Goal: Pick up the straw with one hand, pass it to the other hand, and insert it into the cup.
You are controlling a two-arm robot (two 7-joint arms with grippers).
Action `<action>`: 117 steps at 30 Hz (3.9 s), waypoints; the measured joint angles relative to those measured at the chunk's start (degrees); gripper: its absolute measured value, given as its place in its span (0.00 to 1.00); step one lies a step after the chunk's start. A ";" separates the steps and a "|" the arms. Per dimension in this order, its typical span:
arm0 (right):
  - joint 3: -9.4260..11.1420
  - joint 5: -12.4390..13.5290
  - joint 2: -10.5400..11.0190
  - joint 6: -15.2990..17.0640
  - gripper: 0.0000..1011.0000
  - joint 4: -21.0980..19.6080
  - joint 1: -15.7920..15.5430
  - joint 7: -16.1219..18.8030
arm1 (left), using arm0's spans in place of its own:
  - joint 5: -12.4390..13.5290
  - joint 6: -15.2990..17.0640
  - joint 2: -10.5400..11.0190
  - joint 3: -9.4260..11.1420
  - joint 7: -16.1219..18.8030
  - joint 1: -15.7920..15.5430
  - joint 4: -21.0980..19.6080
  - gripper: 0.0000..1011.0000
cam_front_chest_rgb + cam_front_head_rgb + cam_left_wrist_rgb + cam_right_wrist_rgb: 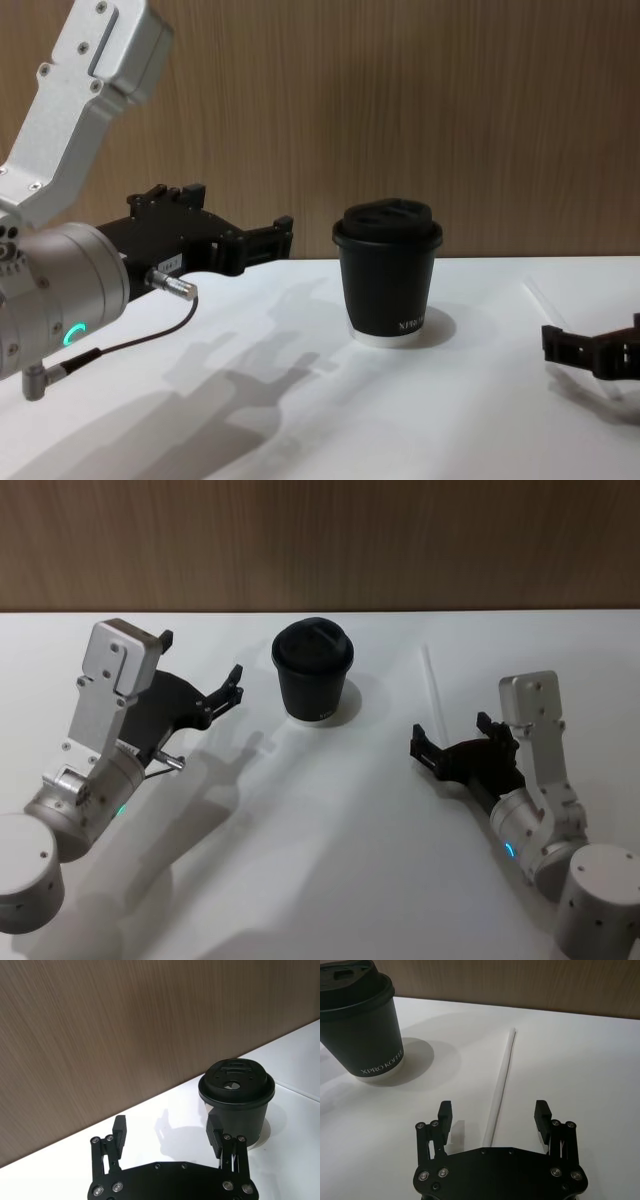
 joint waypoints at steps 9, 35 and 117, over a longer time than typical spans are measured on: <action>0.02 -1.08 0.01 -0.37 0.99 1.45 0.56 0.04 | 0.00 0.00 0.00 0.00 0.00 0.00 0.00 0.99; 0.16 -2.71 0.06 -0.38 0.75 2.75 1.04 0.96 | 0.00 0.00 0.00 0.00 0.00 0.00 0.00 0.99; -0.09 -10.20 7.79 -34.55 0.00 -1.26 -1.71 6.07 | 0.00 0.00 0.00 0.00 0.00 0.00 0.00 0.99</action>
